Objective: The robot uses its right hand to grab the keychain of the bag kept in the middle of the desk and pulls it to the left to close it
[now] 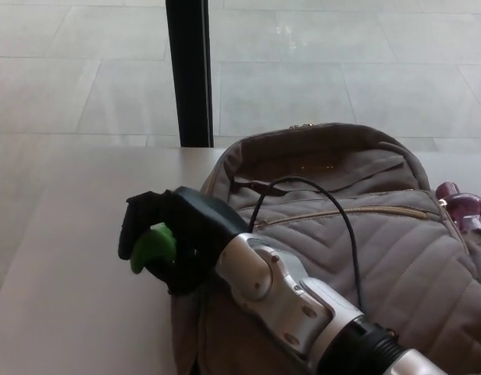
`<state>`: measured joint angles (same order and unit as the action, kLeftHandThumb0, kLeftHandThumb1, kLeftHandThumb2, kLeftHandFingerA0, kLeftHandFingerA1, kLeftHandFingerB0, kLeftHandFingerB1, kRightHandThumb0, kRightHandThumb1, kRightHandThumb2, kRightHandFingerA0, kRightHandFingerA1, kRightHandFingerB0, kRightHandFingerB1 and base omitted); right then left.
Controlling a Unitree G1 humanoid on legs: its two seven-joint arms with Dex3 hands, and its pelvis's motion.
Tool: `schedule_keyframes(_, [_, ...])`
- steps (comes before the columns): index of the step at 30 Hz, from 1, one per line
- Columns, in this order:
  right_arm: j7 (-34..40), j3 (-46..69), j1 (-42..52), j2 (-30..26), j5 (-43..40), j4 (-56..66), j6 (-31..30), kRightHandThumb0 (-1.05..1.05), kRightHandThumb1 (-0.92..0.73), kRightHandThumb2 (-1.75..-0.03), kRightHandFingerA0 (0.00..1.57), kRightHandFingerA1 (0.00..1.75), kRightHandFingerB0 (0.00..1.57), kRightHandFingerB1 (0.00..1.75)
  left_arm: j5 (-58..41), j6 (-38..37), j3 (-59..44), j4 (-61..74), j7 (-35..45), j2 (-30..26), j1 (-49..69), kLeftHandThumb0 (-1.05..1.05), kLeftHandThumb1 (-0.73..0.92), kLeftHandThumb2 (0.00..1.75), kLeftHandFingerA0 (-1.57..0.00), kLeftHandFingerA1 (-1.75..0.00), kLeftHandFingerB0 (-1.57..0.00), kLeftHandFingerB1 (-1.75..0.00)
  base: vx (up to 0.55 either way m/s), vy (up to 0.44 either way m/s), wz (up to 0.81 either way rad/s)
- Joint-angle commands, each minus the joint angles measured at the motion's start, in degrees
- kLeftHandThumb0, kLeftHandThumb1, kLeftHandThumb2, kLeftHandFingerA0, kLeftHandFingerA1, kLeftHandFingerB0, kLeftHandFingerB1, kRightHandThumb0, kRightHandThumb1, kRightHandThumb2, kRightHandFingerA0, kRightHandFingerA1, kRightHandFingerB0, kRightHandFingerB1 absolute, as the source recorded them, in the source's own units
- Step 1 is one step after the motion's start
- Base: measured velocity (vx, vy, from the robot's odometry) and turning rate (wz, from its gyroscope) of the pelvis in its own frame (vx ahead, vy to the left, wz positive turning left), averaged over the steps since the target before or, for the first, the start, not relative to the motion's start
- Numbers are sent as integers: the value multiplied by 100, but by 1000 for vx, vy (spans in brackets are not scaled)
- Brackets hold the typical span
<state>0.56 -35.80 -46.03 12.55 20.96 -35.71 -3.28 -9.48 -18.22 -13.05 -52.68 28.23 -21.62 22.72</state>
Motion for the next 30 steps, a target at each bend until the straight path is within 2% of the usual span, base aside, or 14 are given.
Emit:
schedule_keyframes(1, [-1811, -138, -256, -242, -126, 1156, -1047, -68, -68, -61, 7, 60, 1, 40, 173, 35, 90, 6, -80, -69, 138, -66, 78, 63, -55, -54, -48, -49, 0, 0, 0])
schedule_keyframes(2, [-1948, -130, -319, -546, -5, 1274, -1026, -76, -49, -95, 2, 42, 1, 26, 138, 101, 72, 106, -106, -53, 198, -65, 78, 63, -56, -53, -48, -49, 0, 0, 0])
schedule_keyframes(4, [-2303, -63, -458, -1069, 136, 1518, -1214, -104, -60, -102, 0, 7, 0, 0, 85, 137, 32, 84, -127, -36, 210, -65, 61, 94, -50, -62, -41, -58, 0, 0, 0])
schedule_keyframes(5, [-2532, -30, -563, -1469, 275, 1688, -1309, -104, -60, -101, 0, 10, 0, 0, 44, 116, -3, 26, -114, -29, 198, -63, 77, 63, -55, -54, -44, -49, 0, 0, 0])
schedule_keyframes(8, [-2627, 28, -568, -1782, 305, 1922, -1402, -104, -59, -101, 0, 12, 0, 0, -5, 148, -42, 79, -76, -50, 278, -63, 77, 63, -55, -53, -44, -49, 0, 0, 0])
schedule_keyframes(9, [-2708, 177, -545, -2125, 327, 2209, -1425, -93, -63, -75, 0, 0, 0, 0, -56, 140, -66, -1, 31, -60, 267, -63, 77, 63, -54, -54, -42, -49, 0, 0, 0])
schedule_keyframes(10, [-2741, 222, -548, -2291, 370, 2316, -1448, -94, -68, -69, 0, 0, 0, 0, -89, 163, -92, -36, 44, -54, 260, -65, 60, 92, -49, -62, -40, -58, 0, 0, 0])
schedule_keyframes(11, [-2672, 320, -498, -2447, 345, 2405, -1356, -96, -68, -69, 0, 0, 0, 0, -89, 150, -103, -103, 35, -59, 248, -64, 75, 63, -55, -54, -45, -49, 0, 0, 0])
schedule_keyframes(12, [-2655, 411, -487, -2596, 365, 2494, -1392, -105, -73, -63, 0, 0, 0, 0, -92, 129, -110, -135, 41, -63, 242, -67, 58, 93, -51, -63, -43, -59, 0, 0, 0])
schedule_keyframes(20, [-2961, 891, -711, -3554, 315, 2794, -1834, -105, -76, -64, 0, 0, 0, 0, -60, -79, -145, -116, 3, -63, 341, -69, 58, 94, -53, -64, -42, -59, 0, 0, 0])
schedule_keyframes(22, [-3076, 1085, -701, -3788, 199, 2883, -1930, -105, -61, -101, 0, 19, 0, 0, -148, -6, -211, -164, 64, -54, 306, -70, 56, 93, -55, -64, -46, -60, 0, 0, 0])
schedule_keyframes(28, [-3751, 1818, -445, -4131, -764, 3147, -2267, -100, -58, -93, 0, 19, 0, 0, -62, 111, -173, 160, 85, -134, 421, -67, 60, 95, -49, -63, -40, -58, 0, 0, 0])
schedule_keyframes(29, [-3968, 1978, -306, -4168, -1008, 3427, -2647, -86, -53, -81, 0, 0, 0, 0, -23, 70, -179, 61, 23, -169, 358, -67, 75, 63, -57, -55, -50, -51, 0, 0, 0])
schedule_keyframes(30, [-4031, 1982, -233, -4208, -1008, 3578, -2782, -100, -61, -93, 0, 6, 0, 0, -4, 73, -175, 61, 1, -187, 357, -66, 76, 63, -58, -54, -52, -51, 0, 0, 0])
